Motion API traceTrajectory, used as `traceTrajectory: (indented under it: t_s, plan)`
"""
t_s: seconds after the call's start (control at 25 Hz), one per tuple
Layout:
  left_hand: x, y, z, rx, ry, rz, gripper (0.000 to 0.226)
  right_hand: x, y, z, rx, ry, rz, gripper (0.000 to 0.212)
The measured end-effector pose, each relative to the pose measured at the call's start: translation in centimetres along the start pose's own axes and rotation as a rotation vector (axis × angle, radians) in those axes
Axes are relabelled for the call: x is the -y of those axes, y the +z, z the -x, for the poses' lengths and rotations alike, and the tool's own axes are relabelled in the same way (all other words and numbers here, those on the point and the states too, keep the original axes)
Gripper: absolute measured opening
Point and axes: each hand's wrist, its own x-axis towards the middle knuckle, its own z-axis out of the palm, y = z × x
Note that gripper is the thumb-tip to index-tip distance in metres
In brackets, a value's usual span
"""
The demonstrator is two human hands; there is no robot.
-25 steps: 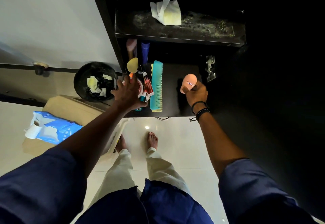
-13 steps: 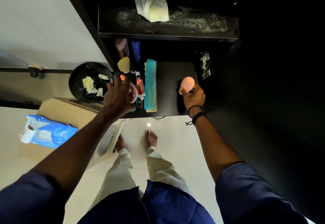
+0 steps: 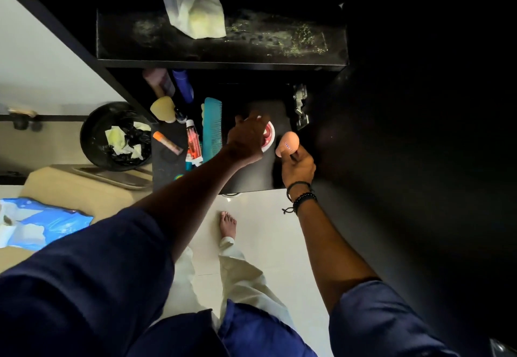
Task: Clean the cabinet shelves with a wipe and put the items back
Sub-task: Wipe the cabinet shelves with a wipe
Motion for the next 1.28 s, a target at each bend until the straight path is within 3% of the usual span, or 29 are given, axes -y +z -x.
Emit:
traceTrajectory:
  t_s: [0.28, 0.4, 0.52, 0.6, 0.76, 0.88, 1.0, 1.12, 1.28]
  plan:
    - [0.3, 3.0, -2.7, 0.004, 0.148, 0.172, 0.089, -0.9, 0.3, 0.1, -0.045, -0.035, 0.048, 0.047]
    - [1.4, 3.1, -1.2, -0.016, 0.12, 0.278, 0.092, -1.0, 0.5, 0.5, -0.053, -0.031, 0.04, 0.044]
    - [3.2, 3.0, 2.0, -0.289, 0.087, 0.303, 0.065, -1.1, 0.1, 1.1, -0.104, 0.018, -0.011, 0.032]
    - [5.6, 2.8, 4.6, -0.509, -0.003, 0.261, 0.043, -1.3, 0.2, 2.2, -0.114, 0.087, -0.005, 0.037]
    - [11.0, 2.2, 8.3, -0.672, -0.318, 0.137, 0.034, -0.7, 2.8, 4.6, -0.023, 0.082, 0.036, 0.036]
    - [13.6, 1.4, 8.9, -0.595, -0.715, 0.29, 0.052, 1.7, 5.3, 6.1, 0.084, -0.051, 0.074, 0.033]
    - [16.3, 1.7, 9.0, -0.362, -0.893, 0.47, 0.071, 3.9, 7.8, 7.1, 0.278, -0.178, 0.15, 0.041]
    - [17.8, 2.3, 8.6, -0.298, -0.919, 0.469, 0.082, 4.9, 9.7, 7.4, 0.414, -0.275, 0.301, 0.051]
    - [17.5, 1.3, 7.6, -0.273, -0.835, 0.449, 0.053, 5.0, 10.7, 7.9, 0.482, -0.276, 0.349, 0.054]
